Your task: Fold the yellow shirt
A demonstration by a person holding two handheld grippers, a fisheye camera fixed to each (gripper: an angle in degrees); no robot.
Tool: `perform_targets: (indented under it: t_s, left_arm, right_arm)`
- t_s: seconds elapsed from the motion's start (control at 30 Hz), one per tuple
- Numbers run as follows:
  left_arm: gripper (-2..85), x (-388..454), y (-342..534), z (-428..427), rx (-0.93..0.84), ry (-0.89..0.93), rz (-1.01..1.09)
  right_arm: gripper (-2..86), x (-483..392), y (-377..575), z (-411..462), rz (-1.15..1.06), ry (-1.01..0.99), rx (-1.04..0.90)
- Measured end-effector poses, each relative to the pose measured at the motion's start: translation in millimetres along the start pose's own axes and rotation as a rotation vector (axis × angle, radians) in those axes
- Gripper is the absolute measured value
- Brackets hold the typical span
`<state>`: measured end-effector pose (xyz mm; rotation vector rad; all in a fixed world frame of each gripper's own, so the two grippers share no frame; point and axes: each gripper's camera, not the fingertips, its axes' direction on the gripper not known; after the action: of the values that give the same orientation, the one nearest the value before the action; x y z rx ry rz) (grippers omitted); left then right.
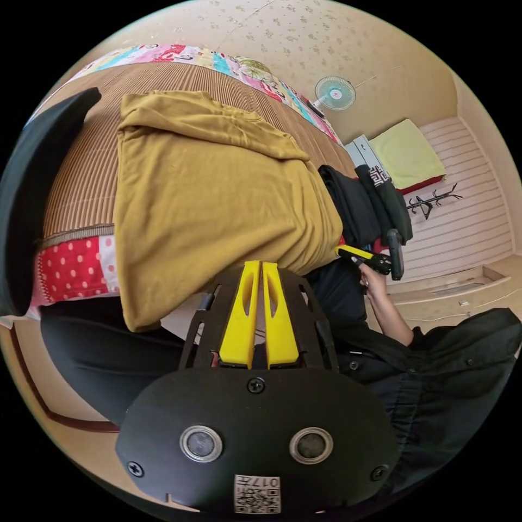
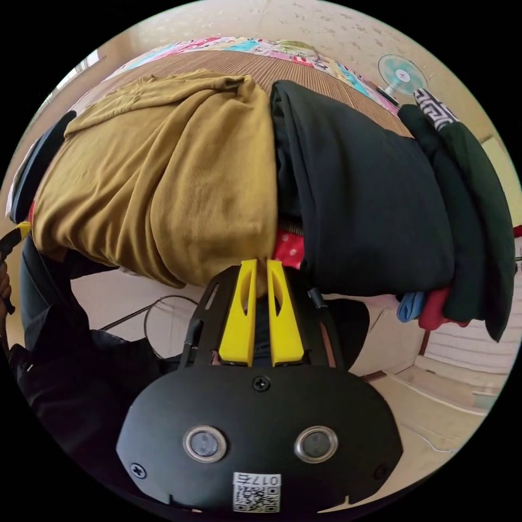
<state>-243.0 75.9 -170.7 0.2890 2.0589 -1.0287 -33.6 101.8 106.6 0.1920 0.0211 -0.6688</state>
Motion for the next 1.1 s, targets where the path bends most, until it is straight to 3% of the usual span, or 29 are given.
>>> perform_targets:
  t_s: [0.2, 0.33, 0.43, 0.63, 0.83, 0.9, 0.97, 1.1]
  left_arm:
    - [-1.0, -28, 15, 5, 0.003, 0.040, -0.024]
    - [-1.0, -26, 25, -17, 0.029, -0.076, 0.042]
    - [-1.0, -19, 26, -26, 0.035, -0.193, 0.122]
    - [-0.1, -44, 30, -26, 0.103, 0.014, 0.114]
    - [6.4, -30, 60, -13, 0.119, -0.001, 0.132]
    - [6.5, -33, 74, -13, 0.125, 0.004, 0.134]
    - [6.5, -47, 91, -7, 0.114, -0.012, 0.123]
    - [6.6, -71, 100, 9, 0.088, -0.015, 0.099]
  right_arm:
    - [1.9, 36, 12, -25, 0.113, -0.167, 0.008]
    - [1.2, 78, 41, -107, 0.185, -0.408, 0.191]
    - [1.1, 95, 47, -188, 0.114, -0.541, 0.441]
    - [1.8, 66, -2, -303, -0.211, -0.910, 0.731]
    - [6.9, -14, -51, -276, -0.332, -0.923, 0.521]
    - [8.2, -5, -37, -276, -0.306, -0.938, 0.565]
    - [8.9, 15, -21, -266, -0.200, -0.819, 0.573]
    - [9.8, 49, -17, -216, -0.059, -0.754, 0.422]
